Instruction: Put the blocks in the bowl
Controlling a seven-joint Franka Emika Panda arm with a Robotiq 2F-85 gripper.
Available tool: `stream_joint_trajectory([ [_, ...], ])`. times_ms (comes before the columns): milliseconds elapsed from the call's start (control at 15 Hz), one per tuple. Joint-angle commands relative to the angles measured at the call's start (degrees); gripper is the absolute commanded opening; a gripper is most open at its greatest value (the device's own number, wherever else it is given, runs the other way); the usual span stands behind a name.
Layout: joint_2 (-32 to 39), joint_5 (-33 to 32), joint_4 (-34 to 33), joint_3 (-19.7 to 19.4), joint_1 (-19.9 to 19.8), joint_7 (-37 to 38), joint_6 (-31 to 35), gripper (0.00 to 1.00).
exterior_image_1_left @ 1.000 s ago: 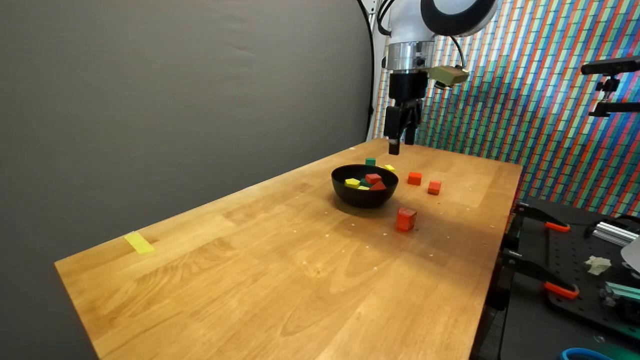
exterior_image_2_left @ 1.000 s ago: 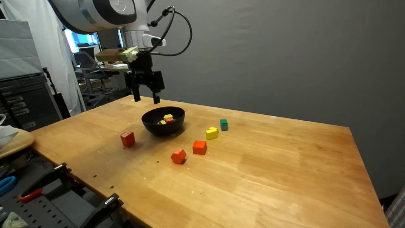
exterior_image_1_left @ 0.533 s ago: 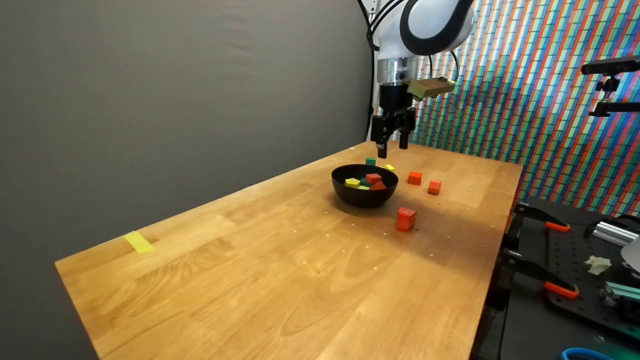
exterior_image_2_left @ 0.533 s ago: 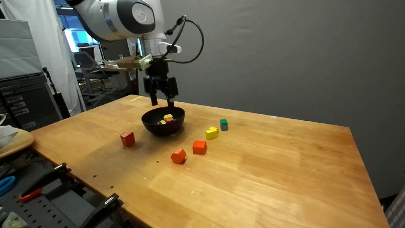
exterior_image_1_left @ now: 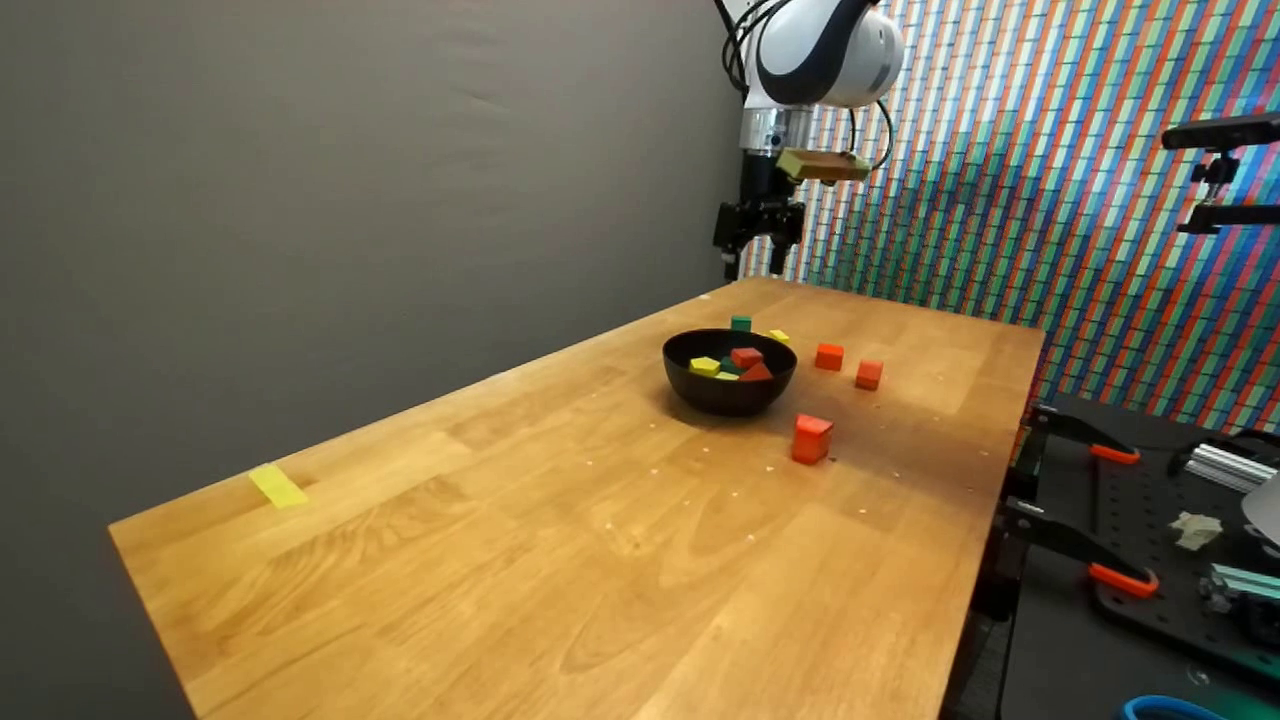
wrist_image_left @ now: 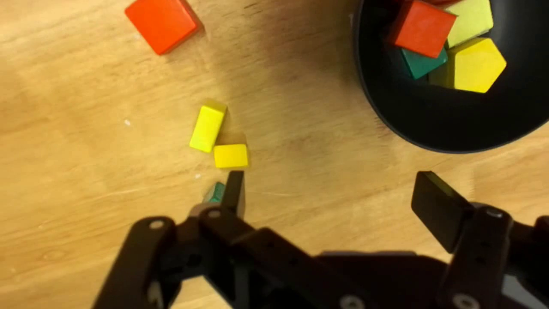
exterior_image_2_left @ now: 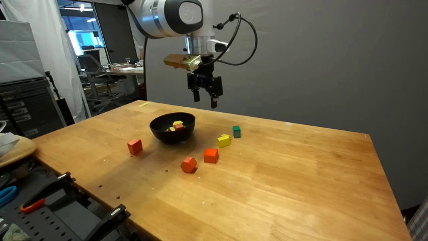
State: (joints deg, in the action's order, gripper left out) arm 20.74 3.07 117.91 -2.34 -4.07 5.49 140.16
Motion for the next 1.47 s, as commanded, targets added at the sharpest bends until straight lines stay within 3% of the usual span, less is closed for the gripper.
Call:
stream_joint_trajectory([
  [0,-0.07,0.13,-0.34,-0.48,0.31,-0.40,-0.15,1.00],
  [67,-0.07,0.10,-0.48,-0.48,0.32,-0.53,-0.16,1.00],
  [133,-0.71,-1.72,0.43,0.35,-0.48,-7.71,-0.17,1.00],
  [400,0.36,4.38,-1.43,3.90,-5.01,-24.34,-1.81,1.00],
  [467,0.15,1.49,-0.21,1.75,-2.25,-16.88,-0.39,1.00],
  [667,0.31,1.88,-0.08,1.85,-2.66,-17.84,-0.43,1.00],
  [1000,8.93,-2.00,-5.08,-1.11,-1.68,-11.83,11.50,1.00],
  [1333,15.00,-1.19,-9.63,-1.63,-2.84,-10.35,14.79,1.00],
  [1400,15.52,-0.63,-10.18,-1.16,-3.51,-10.70,13.91,0.91],
])
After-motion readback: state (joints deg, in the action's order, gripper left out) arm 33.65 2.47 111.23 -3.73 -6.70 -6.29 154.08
